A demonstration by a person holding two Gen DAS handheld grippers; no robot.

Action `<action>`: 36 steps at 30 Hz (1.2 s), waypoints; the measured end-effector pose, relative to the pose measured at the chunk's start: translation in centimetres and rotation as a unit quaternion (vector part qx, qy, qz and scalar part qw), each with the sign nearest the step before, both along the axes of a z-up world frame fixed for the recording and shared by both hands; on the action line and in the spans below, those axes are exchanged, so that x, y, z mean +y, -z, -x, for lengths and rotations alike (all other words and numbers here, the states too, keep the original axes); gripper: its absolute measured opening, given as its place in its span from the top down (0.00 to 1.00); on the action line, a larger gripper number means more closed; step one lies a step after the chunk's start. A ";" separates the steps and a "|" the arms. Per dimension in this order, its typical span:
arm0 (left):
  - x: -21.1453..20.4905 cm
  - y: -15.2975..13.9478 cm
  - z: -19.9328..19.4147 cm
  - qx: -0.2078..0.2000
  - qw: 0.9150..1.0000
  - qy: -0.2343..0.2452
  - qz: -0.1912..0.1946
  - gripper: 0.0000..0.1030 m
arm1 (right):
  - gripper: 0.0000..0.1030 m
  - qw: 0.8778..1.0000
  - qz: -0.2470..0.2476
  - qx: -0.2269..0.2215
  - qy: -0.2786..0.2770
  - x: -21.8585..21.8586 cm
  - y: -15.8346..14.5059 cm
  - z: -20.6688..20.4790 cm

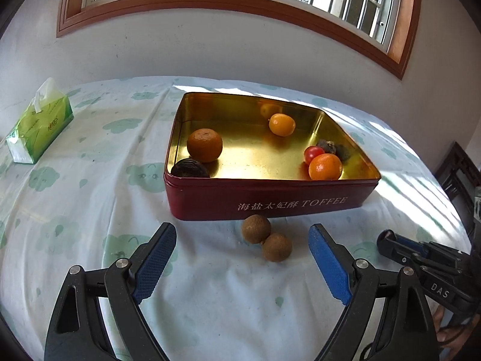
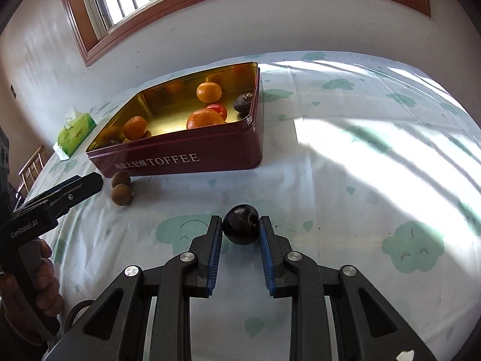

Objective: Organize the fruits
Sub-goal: 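Grasp a dark round fruit with the right gripper while the left gripper withdraws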

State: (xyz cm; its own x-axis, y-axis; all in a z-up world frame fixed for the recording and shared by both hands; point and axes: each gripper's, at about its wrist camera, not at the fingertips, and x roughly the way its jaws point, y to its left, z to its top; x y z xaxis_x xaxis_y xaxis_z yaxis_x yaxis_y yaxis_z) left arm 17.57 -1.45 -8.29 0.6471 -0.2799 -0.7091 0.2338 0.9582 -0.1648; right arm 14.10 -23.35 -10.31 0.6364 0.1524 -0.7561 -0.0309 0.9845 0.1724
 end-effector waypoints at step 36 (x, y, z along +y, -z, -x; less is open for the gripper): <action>0.5 1.8 0.5 0.033 0.996 -0.036 -0.074 0.58 | 0.77 1.000 0.003 0.003 -0.006 0.0 0.1 0.0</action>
